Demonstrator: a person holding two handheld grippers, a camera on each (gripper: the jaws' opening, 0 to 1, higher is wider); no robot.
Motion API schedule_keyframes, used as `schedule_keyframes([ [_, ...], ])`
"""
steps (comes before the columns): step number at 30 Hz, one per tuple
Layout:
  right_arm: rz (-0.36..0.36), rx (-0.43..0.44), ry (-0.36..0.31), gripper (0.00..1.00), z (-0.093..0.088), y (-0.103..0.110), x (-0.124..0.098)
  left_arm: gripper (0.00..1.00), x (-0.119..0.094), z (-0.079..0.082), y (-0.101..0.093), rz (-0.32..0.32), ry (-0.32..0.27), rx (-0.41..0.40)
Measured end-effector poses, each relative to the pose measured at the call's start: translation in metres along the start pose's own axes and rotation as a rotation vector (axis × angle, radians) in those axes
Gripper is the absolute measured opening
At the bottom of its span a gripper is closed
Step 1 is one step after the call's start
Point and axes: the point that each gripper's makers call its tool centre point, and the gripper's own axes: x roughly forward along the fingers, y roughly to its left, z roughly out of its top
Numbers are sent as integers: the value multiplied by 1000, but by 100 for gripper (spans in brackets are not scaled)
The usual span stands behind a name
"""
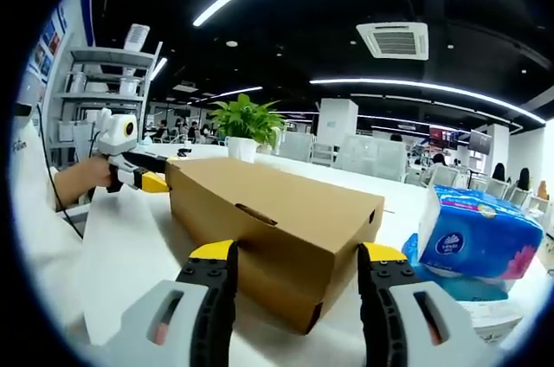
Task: Operate the shoe box by opening the lid, removing the specified soft item, and placing it in the target area until the item is outside and the box remains undamaged.
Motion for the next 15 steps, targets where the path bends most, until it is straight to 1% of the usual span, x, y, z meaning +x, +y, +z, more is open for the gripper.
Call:
schedule_keyframes([
  [10, 0, 8, -6, 57, 0, -1, -1, 45, 1, 0, 0, -6, 8, 4],
  [15, -1, 3, -5, 57, -1, -1, -2, 45, 0, 0, 0, -5, 6, 22],
])
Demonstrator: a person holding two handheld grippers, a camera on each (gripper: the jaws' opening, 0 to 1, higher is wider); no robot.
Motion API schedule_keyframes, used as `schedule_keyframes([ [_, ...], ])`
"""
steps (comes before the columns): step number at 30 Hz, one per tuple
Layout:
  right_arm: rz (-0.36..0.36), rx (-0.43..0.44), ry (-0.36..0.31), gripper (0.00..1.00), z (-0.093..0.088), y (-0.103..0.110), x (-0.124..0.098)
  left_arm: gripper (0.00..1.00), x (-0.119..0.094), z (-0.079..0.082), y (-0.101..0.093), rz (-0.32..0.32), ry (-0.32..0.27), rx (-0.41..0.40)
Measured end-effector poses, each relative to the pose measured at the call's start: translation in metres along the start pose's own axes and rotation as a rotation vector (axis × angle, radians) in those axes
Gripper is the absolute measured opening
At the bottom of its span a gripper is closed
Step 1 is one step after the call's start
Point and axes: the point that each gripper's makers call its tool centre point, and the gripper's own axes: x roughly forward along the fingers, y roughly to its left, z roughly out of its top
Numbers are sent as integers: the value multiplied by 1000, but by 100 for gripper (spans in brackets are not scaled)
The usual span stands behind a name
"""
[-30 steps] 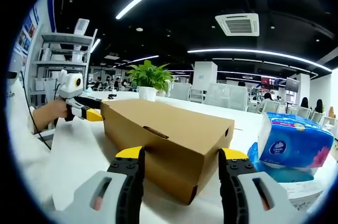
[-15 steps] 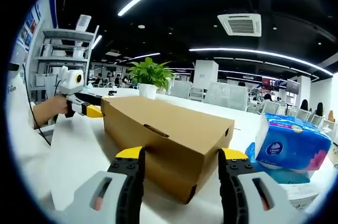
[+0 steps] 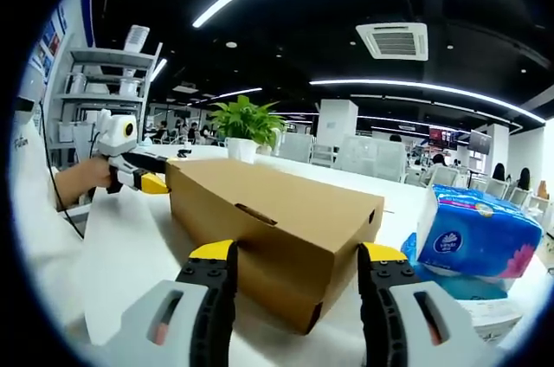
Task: Operate the shoe box by opening the lid, removing the specified soft item, and placing it in the target area until the item is outside and the box remains undamaged.
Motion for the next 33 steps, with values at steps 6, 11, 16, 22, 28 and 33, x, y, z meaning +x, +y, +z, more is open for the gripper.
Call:
schedule_keyframes([
  [6, -4, 1, -5, 57, 0, 0, 0, 45, -1, 1, 1, 2, -2, 14],
  [11, -3, -1, 1, 57, 0, 0, 0, 46, -4, 5, 0, -6, -8, 17],
  [16, 20, 30, -10, 65, 3, 5, 1, 50, -1, 7, 0, 1, -28, -56],
  [22, 9, 27, -5, 62, 3, 3, 1, 52, -1, 7, -2, -15, -35, -87],
  [28, 9, 20, -2, 56, 3, 3, 0, 46, -2, 7, -2, -17, -30, -74],
  [33, -29, -31, -5, 56, 1, -5, 0, 46, 1, 4, -3, 9, 4, 47],
])
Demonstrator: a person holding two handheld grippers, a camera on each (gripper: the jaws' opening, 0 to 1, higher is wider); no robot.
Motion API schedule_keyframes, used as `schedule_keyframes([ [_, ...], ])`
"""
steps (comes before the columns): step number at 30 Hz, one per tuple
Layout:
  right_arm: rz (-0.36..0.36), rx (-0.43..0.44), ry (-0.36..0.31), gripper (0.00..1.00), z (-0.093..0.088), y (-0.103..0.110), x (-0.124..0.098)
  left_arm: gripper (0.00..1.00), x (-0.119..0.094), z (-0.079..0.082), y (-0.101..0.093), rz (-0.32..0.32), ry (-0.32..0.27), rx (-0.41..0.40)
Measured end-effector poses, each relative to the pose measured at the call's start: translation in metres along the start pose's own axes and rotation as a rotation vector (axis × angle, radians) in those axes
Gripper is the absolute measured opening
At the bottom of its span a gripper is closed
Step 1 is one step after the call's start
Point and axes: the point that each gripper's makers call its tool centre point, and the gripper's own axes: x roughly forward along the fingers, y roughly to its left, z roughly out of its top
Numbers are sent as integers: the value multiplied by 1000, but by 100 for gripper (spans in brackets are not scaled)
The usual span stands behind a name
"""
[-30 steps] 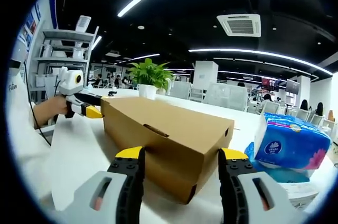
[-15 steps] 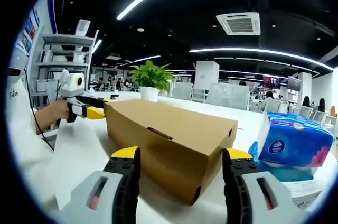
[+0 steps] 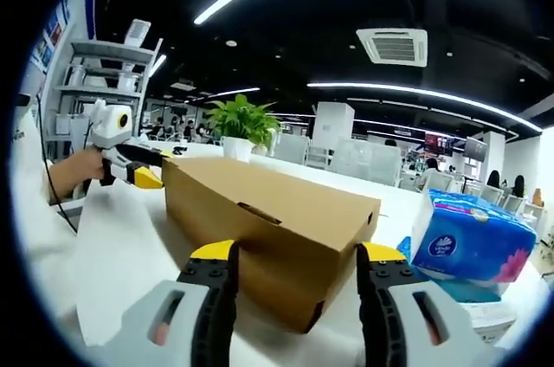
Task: Operate the shoe box by opening the lid, removing the specified soft item, and placing it in the target area until the item is outside and the box remains undamaged.
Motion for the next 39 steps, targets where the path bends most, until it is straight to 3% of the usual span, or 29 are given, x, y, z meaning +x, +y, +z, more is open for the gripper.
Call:
schedule_keyframes([
  [19, -7, 4, 19, 55, -3, -1, 1, 43, 4, 0, 4, 14, -9, -12],
  [22, -25, 23, 18, 62, 1, -4, 0, 46, 1, 2, 1, -12, -4, -33],
  [25, -25, 33, 2, 65, 7, -7, -4, 52, -1, -2, 2, -31, 40, -68],
  [28, 1, 75, -3, 67, 9, -6, -6, 55, -5, 4, 10, -19, 23, -69],
  [32, 16, 120, -34, 70, 17, -6, -15, 55, -10, 20, 11, -36, -42, -139],
  [36, 46, 181, -89, 64, 32, -9, -24, 66, -15, 42, 6, -90, -134, -276],
  [37, 50, 182, -85, 61, 35, -12, -27, 63, -18, 45, 4, -111, -128, -306],
  [39, 54, 174, -87, 58, 41, -15, -30, 54, -21, 49, 7, -102, -128, -288],
])
